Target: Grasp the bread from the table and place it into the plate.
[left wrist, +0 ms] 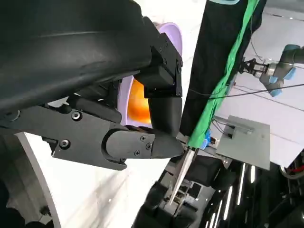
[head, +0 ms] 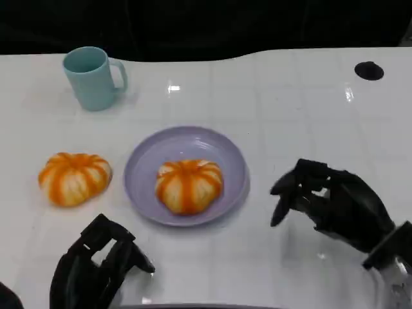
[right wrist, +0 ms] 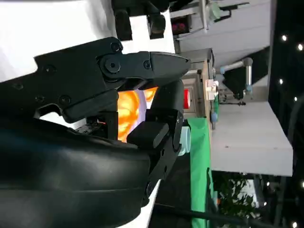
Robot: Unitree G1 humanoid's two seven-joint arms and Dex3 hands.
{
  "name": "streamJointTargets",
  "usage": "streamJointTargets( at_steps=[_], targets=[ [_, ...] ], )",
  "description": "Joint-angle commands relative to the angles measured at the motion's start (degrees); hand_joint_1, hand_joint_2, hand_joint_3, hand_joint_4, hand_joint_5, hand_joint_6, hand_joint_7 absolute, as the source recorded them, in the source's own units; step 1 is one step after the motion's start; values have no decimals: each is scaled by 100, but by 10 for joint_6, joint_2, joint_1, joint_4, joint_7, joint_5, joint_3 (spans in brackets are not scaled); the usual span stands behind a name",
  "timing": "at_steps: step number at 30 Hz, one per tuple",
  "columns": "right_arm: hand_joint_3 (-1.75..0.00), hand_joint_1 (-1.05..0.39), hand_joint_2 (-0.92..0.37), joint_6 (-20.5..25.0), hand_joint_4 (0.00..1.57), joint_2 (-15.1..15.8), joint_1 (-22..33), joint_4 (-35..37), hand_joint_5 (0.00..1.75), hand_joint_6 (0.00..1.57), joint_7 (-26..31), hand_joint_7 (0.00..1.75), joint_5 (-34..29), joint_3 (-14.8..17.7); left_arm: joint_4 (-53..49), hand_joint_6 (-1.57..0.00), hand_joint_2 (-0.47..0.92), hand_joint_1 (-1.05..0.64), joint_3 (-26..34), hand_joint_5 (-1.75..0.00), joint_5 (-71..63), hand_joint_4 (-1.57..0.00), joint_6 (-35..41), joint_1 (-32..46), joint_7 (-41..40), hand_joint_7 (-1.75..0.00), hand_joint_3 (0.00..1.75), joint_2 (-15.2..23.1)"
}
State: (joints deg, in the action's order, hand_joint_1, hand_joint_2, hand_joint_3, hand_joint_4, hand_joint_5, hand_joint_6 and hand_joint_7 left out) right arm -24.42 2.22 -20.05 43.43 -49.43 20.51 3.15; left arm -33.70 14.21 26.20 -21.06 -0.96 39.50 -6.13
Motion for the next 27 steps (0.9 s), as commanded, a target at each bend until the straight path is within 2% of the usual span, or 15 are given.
streamJointTargets(
  at_steps=[1, 4, 8, 15, 27],
  targets=[
    [-34, -50, -92, 83, 56, 11, 59, -66, 174, 47, 4, 156, 31, 19, 12, -50, 92, -52, -1, -175, -3, -59, -1, 10, -5, -149, 26, 9],
    [-37, -48, -92, 115, 60, 10, 91, -103, 175, 41, 6, 172, 40, 25, 14, -50, 92, -52, 0, -175, -3, -59, -1, 12, -3, -150, 26, 9],
    [-37, -47, -92, 144, 67, 8, 127, -143, 175, 46, 22, 174, 40, 27, 14, -49, 92, -52, 1, -175, -1, -58, -2, 15, 0, -151, 27, 10],
    [-42, -45, -92, 172, 75, 0, 142, -157, 175, 53, 35, 175, 44, 38, 11, -50, 92, -54, 4, -175, 3, -61, 0, 13, 1, -152, 25, 11],
    [-37, -46, -92, 168, 81, 8, 148, -142, 175, 59, 18, 175, 33, 37, 10, -50, 92, -52, 4, -175, 4, -59, -2, 11, 1, -149, 26, 12]
  ],
)
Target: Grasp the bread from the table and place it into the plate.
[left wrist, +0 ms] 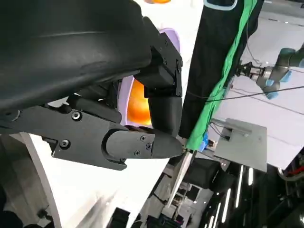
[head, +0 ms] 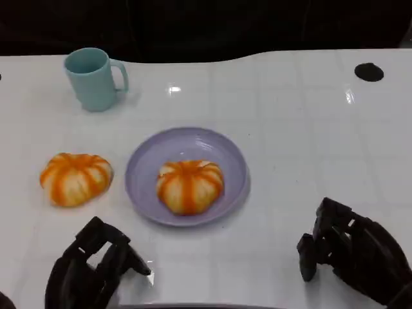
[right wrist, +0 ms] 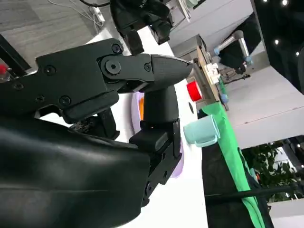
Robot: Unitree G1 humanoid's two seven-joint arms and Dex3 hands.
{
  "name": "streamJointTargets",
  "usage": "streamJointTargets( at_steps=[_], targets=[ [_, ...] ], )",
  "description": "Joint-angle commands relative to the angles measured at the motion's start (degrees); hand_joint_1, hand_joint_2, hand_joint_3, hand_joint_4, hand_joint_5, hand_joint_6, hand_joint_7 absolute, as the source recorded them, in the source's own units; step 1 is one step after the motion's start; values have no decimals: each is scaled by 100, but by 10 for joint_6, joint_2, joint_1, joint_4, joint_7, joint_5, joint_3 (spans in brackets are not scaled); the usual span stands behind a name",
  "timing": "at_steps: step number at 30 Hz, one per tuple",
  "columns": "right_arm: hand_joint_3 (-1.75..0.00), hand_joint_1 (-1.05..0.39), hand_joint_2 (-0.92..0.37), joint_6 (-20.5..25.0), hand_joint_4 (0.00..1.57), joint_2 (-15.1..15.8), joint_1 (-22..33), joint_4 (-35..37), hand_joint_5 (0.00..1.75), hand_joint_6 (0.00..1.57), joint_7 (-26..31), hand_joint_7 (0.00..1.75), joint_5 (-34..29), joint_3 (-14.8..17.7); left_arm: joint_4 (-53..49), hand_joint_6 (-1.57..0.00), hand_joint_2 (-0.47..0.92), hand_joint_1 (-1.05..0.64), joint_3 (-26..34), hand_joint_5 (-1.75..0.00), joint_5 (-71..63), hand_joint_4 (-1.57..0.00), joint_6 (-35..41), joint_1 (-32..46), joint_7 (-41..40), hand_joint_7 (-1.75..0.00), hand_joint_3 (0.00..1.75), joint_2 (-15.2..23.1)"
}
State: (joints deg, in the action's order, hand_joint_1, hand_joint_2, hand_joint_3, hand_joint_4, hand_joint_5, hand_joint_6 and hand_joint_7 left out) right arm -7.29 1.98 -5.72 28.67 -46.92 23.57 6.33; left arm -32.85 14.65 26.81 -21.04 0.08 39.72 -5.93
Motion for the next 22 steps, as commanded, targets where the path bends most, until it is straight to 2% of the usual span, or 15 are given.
streamJointTargets(
  at_steps=[1, 13, 18, 22],
  targets=[
    [-37, -46, -92, -2, 82, 9, 5, 5, 175, 60, -7, 175, 3, 6, 1, -50, 92, -51, -1, -175, -2, -59, -2, 0, -1, -149, 26, 10],
    [-29, -46, -92, -1, 84, 9, 2, 11, 175, 62, -9, 175, 3, 8, -16, -49, 92, -52, 4, -175, -1, -58, -6, -11, 6, -148, 28, 19],
    [-32, -45, -92, -21, 84, 7, -1, 21, 175, 62, -20, 175, -1, 7, -22, -50, 92, -53, 7, -175, 1, -59, -12, -13, 5, -149, 26, 19],
    [-32, -45, -92, -18, 84, 6, -5, 29, 175, 61, -20, 175, 2, 9, -23, -49, 92, -55, 7, -175, 1, -59, -14, -13, 6, -150, 25, 18]
  ],
)
